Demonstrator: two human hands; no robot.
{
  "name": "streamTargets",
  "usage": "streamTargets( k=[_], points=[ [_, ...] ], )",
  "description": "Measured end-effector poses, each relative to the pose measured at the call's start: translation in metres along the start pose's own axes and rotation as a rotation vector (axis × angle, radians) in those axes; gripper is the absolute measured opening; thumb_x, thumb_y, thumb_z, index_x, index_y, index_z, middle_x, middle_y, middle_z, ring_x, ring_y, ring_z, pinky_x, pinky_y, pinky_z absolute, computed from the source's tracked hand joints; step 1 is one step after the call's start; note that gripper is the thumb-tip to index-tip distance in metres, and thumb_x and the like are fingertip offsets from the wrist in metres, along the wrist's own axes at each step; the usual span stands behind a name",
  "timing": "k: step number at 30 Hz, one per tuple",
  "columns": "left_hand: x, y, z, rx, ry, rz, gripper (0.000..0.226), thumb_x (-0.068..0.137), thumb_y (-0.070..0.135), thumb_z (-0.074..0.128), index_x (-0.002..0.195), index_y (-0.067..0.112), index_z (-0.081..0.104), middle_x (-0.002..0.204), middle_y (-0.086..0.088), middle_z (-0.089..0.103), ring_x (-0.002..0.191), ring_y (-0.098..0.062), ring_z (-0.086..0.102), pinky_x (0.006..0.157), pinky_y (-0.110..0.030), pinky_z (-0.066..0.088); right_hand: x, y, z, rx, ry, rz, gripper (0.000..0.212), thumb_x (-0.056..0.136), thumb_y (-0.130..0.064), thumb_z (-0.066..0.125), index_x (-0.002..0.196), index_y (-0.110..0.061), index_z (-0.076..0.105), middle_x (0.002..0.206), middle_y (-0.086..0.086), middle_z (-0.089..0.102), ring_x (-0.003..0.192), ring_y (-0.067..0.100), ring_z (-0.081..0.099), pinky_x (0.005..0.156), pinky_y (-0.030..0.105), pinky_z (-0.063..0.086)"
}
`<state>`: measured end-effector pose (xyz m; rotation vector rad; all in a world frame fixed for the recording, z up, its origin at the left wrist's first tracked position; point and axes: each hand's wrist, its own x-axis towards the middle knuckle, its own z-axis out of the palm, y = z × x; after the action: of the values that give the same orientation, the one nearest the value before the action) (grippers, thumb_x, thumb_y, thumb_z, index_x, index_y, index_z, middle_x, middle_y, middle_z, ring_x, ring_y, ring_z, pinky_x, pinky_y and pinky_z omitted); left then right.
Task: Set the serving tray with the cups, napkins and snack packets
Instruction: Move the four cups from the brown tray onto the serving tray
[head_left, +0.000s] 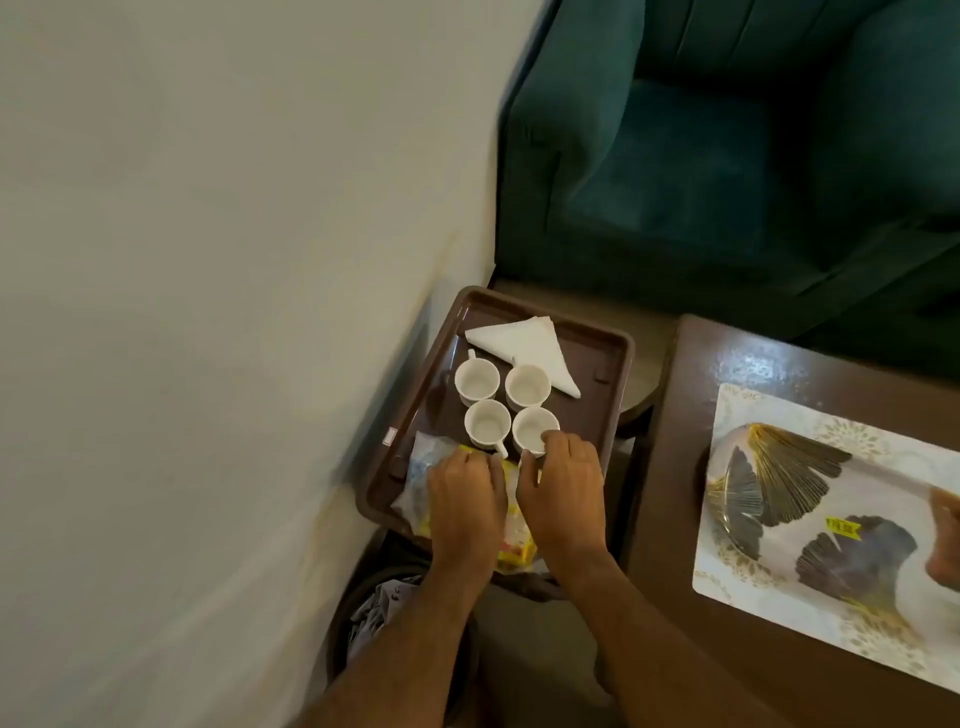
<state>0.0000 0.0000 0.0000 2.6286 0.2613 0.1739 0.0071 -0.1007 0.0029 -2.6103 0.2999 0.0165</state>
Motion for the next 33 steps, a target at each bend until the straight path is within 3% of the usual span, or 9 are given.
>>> streamTargets(
  k=[4,10,15,20,23,28,33],
  points=[
    [0.007,-0.002,0.014,-0.015,-0.159,-0.113,0.041,0.105,0.042,0.054,0.082,0.014,0.076,0.073,0.0,0.071,0.069,-0.012,0.065,0.066,-0.03,0.057,0.003,0.005,0.017,-0.002,0.011,0.077,0.02,0.096,-0.035,0.063,0.096,-0.015,0.066,0.094,0.002,0.07,0.088,0.02,0.061,0.079,0.036,0.054],
    [0.013,-0.006,0.028,0.026,-0.144,-0.171,0.046,0.103,0.051,0.054,0.077,0.017,0.072,0.07,0.002,0.069,0.062,-0.01,0.06,0.056,-0.025,0.044,0.009,0.013,0.028,0.013,0.023,0.148,0.028,0.09,-0.041,0.069,0.087,-0.013,0.069,0.083,0.002,0.071,0.08,0.022,0.064,0.075,0.035,0.052],
    [0.017,-0.002,0.028,0.01,-0.139,-0.224,0.035,0.102,0.04,0.058,0.078,0.017,0.068,0.072,0.002,0.067,0.064,-0.012,0.058,0.057,-0.026,0.041,0.01,0.01,0.027,0.071,0.056,0.204,0.023,0.086,-0.036,0.074,0.084,-0.014,0.069,0.078,0.0,0.07,0.075,0.019,0.065,0.073,0.035,0.054],
    [0.018,0.003,0.027,-0.038,-0.144,-0.308,0.024,0.096,0.03,0.062,0.077,0.016,0.067,0.07,0.003,0.061,0.064,-0.014,0.057,0.056,-0.03,0.045,0.009,0.009,0.027,0.086,0.107,0.247,0.014,0.082,-0.024,0.079,0.079,-0.013,0.071,0.072,0.0,0.07,0.069,0.019,0.065,0.07,0.027,0.045],
    [0.021,0.007,0.03,-0.024,-0.134,-0.369,0.024,0.093,0.031,0.064,0.074,0.017,0.066,0.068,0.003,0.06,0.062,-0.013,0.055,0.055,-0.028,0.038,0.009,0.008,0.029,0.089,0.113,0.269,0.013,0.086,-0.023,0.075,0.078,-0.013,0.072,0.07,0.0,0.069,0.067,0.017,0.062,0.069,0.029,0.049],
    [0.021,0.004,0.037,0.001,-0.151,-0.377,0.033,0.101,0.04,0.058,0.082,0.017,0.07,0.076,0.0,0.068,0.071,-0.019,0.065,0.064,-0.038,0.054,0.008,0.01,0.033,0.089,0.105,0.291,0.021,0.09,-0.026,0.072,0.074,-0.012,0.072,0.067,0.001,0.069,0.065,0.018,0.059,0.065,0.026,0.038],
    [0.02,0.004,0.04,-0.057,-0.102,-0.402,0.032,0.102,0.028,0.06,0.075,0.013,0.07,0.066,0.0,0.064,0.061,-0.017,0.058,0.055,-0.029,0.039,0.007,0.013,0.035,0.118,0.121,0.278,0.023,0.094,-0.021,0.07,0.073,-0.013,0.071,0.064,0.001,0.067,0.062,0.016,0.055,0.063,0.026,0.036]
  ],
)
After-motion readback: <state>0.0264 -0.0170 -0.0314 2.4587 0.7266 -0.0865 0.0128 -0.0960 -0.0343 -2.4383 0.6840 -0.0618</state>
